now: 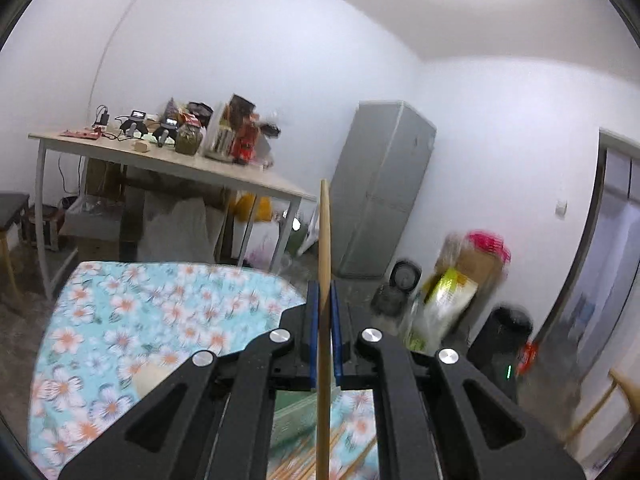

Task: Organize utensils
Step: 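Lower the chopstick into the green holder and open the left tool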

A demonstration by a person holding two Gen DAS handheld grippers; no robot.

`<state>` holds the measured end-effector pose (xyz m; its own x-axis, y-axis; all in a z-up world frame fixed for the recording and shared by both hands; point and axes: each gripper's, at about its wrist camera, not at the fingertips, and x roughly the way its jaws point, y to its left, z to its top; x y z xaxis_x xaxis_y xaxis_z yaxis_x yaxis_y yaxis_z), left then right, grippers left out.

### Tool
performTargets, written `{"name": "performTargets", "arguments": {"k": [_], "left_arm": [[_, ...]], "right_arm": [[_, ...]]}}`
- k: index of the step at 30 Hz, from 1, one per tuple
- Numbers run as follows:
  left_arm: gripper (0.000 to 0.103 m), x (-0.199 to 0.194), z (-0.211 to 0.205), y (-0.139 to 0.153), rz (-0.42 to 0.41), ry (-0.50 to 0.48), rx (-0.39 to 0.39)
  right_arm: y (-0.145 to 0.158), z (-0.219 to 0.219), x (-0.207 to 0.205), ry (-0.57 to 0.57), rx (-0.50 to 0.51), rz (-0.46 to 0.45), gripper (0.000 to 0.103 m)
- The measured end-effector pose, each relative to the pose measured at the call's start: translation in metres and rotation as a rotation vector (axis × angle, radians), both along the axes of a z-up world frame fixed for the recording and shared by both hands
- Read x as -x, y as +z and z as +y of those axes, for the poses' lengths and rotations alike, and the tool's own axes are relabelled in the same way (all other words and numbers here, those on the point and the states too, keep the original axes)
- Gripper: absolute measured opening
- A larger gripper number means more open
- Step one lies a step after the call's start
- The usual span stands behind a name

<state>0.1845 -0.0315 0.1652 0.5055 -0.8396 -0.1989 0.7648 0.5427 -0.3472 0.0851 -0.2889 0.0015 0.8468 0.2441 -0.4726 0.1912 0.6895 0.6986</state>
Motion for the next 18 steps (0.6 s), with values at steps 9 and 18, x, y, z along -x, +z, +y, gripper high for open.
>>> {"name": "performTargets", "arguments": {"k": [9, 18], "left_arm": [[0.005, -0.051, -0.029, 0.002, 0.055, 0.117, 0.115], [0.005, -0.099, -0.055, -0.02, 0.164, 0.202, 0.116]], "right_arm": [[-0.002, -0.003, 0.004, -0.002, -0.015, 0.003, 0.005], [-0.007, -0.009, 0.004, -0.008, -0.03, 0.009, 0.006]]}}
